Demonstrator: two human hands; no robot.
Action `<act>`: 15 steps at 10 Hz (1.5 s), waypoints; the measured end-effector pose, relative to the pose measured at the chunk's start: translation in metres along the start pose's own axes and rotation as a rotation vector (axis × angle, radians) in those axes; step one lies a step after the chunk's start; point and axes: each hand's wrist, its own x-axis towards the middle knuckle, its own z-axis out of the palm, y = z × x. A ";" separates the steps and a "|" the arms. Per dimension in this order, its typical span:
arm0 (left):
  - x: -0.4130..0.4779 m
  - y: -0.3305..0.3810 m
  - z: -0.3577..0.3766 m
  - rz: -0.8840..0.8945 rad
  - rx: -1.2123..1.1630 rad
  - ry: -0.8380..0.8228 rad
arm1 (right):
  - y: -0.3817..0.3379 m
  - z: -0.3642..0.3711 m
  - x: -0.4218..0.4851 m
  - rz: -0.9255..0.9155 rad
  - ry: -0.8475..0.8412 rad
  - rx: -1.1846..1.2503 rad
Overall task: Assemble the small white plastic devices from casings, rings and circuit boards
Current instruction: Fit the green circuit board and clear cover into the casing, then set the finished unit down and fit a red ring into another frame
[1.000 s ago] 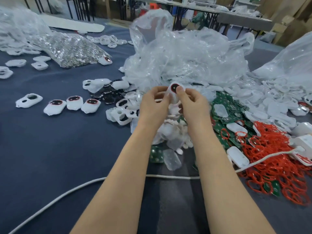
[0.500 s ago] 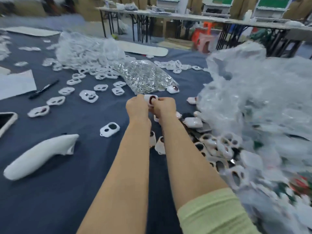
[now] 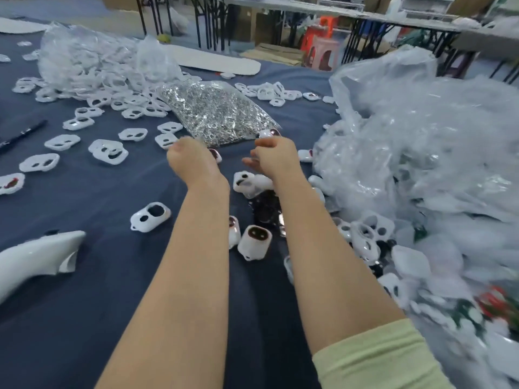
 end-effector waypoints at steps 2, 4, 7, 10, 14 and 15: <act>-0.080 -0.002 0.030 -0.051 -0.153 -0.234 | -0.019 -0.072 -0.070 -0.143 0.087 -0.001; -0.207 -0.032 0.038 -0.164 -0.243 -0.589 | -0.002 -0.188 -0.161 -0.127 0.313 -0.181; -0.271 -0.098 0.014 0.039 -0.036 -0.672 | 0.063 -0.262 -0.227 -0.136 0.394 -0.797; -0.237 -0.088 0.003 0.139 -0.237 -0.264 | 0.065 -0.240 -0.218 -0.343 0.517 -0.841; -0.229 -0.084 0.001 0.015 -0.370 -0.292 | 0.064 -0.207 -0.197 -0.320 0.447 -0.809; -0.238 -0.086 0.001 0.150 -0.246 -0.411 | 0.060 -0.220 -0.202 -0.360 0.514 -0.472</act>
